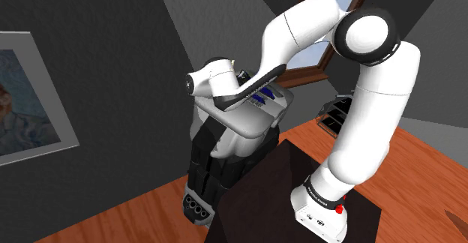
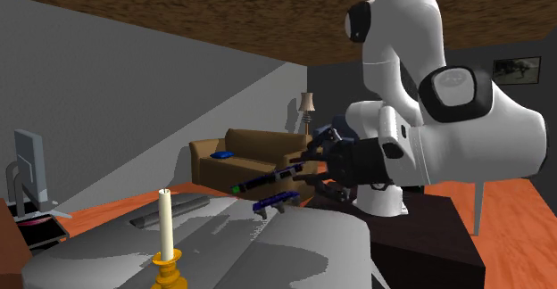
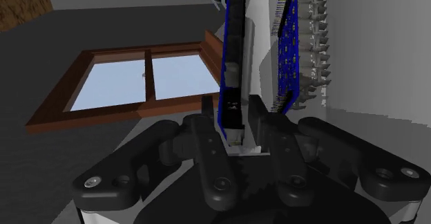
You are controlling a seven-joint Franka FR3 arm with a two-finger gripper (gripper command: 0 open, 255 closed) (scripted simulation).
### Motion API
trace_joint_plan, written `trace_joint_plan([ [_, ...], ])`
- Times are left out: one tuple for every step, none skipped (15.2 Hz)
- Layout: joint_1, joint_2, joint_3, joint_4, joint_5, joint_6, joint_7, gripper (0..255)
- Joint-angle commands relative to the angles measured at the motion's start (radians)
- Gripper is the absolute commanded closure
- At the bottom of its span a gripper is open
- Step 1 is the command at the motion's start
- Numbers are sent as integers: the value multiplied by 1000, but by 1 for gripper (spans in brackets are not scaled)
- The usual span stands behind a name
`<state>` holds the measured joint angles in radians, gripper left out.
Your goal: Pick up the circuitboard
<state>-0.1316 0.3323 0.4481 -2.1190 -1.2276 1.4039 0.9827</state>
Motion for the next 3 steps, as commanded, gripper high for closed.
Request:
trace_joint_plan([
  [-3, -21, 2, 1, 3, -2, -21, 255],
  [-3, -23, 2, 1, 3, -3, -23, 255],
  [-3, -23, 2, 1, 3, -3, -23, 255],
])
